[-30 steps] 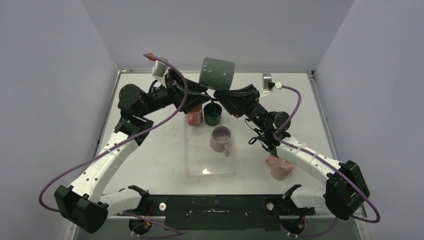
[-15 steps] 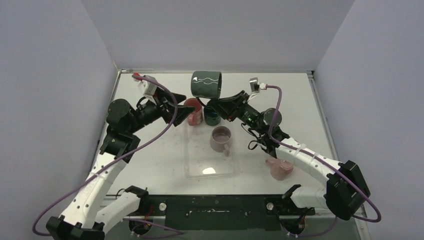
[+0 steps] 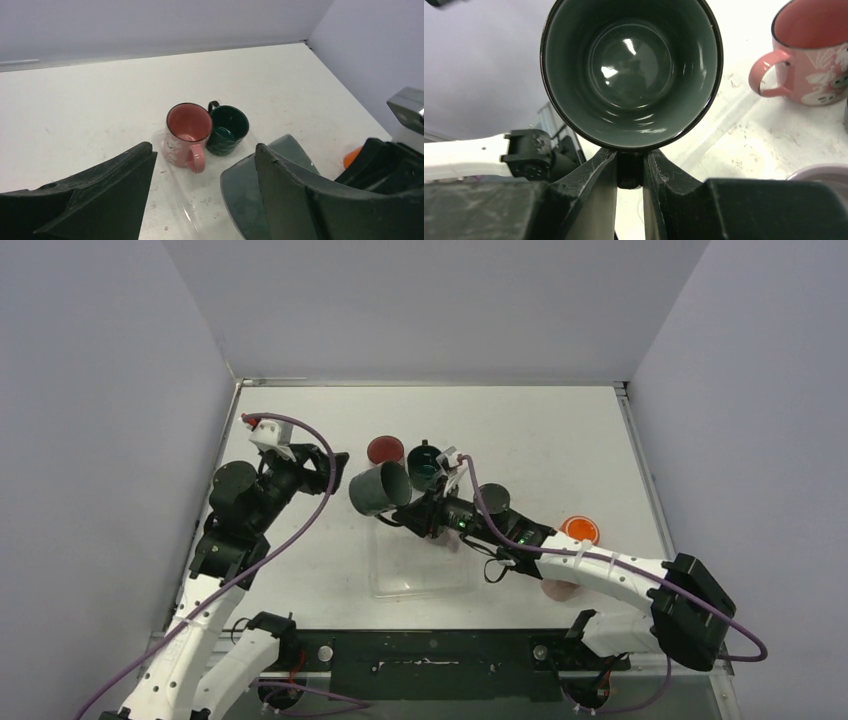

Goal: Turn the mug right side up

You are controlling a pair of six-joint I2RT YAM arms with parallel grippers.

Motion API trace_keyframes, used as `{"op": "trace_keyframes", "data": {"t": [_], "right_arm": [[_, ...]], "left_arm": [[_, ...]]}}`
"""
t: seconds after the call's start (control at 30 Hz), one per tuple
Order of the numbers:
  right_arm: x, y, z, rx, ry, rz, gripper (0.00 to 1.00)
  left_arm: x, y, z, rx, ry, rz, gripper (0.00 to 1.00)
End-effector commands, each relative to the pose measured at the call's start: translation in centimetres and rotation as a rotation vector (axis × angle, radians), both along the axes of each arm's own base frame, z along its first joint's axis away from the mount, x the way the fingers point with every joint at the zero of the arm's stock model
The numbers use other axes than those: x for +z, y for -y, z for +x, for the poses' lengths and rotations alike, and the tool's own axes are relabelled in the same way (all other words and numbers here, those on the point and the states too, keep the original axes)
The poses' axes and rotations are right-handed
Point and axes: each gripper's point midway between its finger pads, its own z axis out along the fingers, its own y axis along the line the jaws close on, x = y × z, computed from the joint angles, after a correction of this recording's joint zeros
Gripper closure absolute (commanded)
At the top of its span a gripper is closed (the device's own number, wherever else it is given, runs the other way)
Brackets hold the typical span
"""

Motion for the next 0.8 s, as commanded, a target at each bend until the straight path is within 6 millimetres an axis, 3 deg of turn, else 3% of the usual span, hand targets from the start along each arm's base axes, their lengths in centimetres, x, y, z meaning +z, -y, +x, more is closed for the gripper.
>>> {"op": "trace_keyframes", "data": {"t": [0.0, 0.27, 0.53, 0.77], "right_arm": [[1.2, -0.9, 1.5, -0.056, 0.115, -0.009, 0.95], [-3.0, -1.4, 3.2, -0.14, 0.081, -0.207, 0.95], [-5.6, -2.3, 4.0, -0.211, 0.098, -0.394, 0.95], [-8.5, -1.3, 5.5, -0.331, 0.049, -0.553, 0.95]], "left_arm": [[0.7, -3.1, 0.8, 0.171, 0.028, 0.031, 0.29], [0.1, -3.9, 1.3, 0.223, 0.003, 0.029, 0.27], [-0.5, -5.0, 1.9, 0.305, -0.045, -0.008, 0.15], [-1.2, -6.3, 2.1, 0.4, -0.12, -0.042, 0.11]]}}
